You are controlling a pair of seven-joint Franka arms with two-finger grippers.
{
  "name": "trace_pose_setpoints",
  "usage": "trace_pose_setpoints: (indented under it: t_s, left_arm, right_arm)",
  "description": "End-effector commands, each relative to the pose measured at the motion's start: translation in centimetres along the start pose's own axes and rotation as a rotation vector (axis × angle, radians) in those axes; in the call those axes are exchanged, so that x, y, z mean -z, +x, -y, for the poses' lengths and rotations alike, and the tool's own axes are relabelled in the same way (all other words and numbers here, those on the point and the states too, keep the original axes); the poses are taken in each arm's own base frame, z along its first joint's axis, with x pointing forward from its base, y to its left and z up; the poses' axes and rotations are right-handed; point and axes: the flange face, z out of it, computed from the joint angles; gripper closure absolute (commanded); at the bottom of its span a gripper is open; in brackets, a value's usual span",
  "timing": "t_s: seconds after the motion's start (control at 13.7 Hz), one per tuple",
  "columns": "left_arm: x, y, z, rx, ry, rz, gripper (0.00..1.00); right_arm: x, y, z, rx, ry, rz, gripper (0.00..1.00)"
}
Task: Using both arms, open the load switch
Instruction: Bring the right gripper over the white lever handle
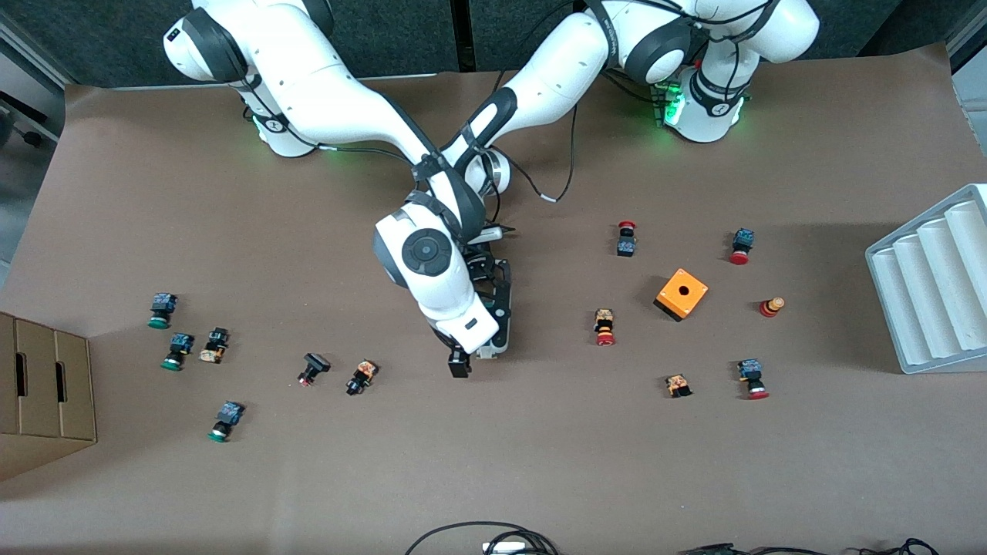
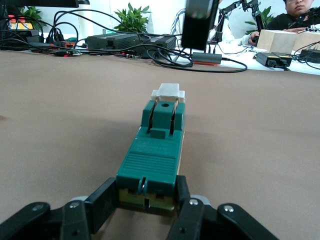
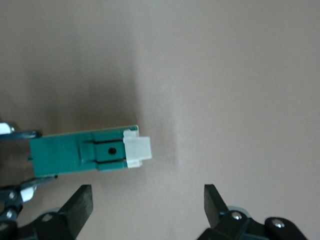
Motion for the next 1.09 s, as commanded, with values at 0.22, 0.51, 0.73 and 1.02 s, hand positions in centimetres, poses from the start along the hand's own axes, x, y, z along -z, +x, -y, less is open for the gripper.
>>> trace_pose_setpoints:
  t_s: [0.22, 0.51, 0.73, 1.02]
  left_arm:
    - [-0.5, -0.7, -0.1, 0.005, -0.014, -0.008, 0.60]
    - [-0.5, -0.6, -0.1, 0.006, -0.015, -0.009, 0.60]
    - [-0.5, -0.7, -0.1, 0.007, -0.013, -0.008, 0.60]
    - [-0.5, -0.7, -0.1, 0.002, -0.013, -0.008, 0.60]
  right_arm:
    - [-2.8, 1.3, 0.7, -0.015, -0.024, -0.018, 0.01]
    - [-3.8, 1.2, 0.7, -0.037, -0.041, -0.023, 0.01]
    - [-4.0, 1.2, 0.7, -0.041, -0.043, -0.024, 0.01]
    - [-4.7, 1.4, 0.8, -0.056, -0.061, -0.033, 0.02]
